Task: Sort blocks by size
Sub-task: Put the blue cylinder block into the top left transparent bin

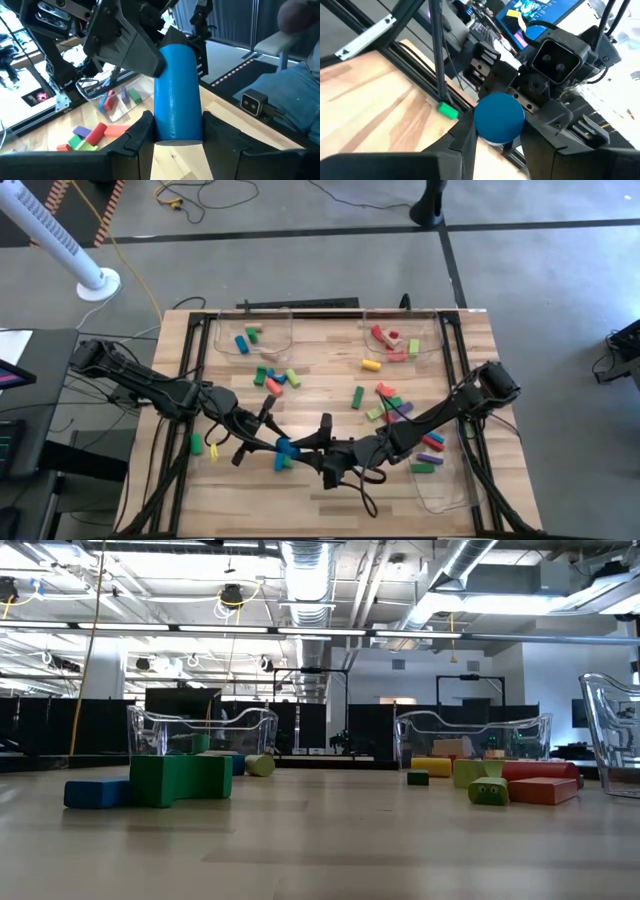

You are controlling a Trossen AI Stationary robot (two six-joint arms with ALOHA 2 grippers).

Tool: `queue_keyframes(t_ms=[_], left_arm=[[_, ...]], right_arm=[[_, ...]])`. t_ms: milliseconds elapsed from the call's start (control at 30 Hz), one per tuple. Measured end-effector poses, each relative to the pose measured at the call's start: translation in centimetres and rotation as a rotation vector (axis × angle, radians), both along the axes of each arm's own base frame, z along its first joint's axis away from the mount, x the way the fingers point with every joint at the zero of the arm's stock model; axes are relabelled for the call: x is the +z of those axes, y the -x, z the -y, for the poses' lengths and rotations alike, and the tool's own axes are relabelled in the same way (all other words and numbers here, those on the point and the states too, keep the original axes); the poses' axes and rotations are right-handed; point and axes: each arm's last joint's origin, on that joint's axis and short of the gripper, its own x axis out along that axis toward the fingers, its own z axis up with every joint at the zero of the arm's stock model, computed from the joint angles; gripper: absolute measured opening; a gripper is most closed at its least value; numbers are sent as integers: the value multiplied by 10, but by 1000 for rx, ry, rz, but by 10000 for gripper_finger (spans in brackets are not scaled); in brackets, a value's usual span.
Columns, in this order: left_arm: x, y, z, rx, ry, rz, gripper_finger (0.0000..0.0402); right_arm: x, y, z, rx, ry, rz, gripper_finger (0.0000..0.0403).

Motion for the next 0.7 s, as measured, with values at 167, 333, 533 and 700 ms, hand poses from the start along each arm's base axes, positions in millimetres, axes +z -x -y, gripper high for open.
queue_keyframes(t_ms=[167, 333, 533, 700], left_arm=[[1, 0, 0, 0, 4, 11, 136], [1, 0, 0, -1, 4, 14, 136], [5, 2, 0, -10, 10, 34, 136], [8, 4, 0, -18, 13, 58, 136]], right_arm=[[-1, 2, -2, -13, 11, -3, 148], [-2, 2, -3, -38, 19, -11, 148], [-3, 3, -3, -55, 19, -20, 147], [-3, 3, -3, -58, 2, -22, 147]])
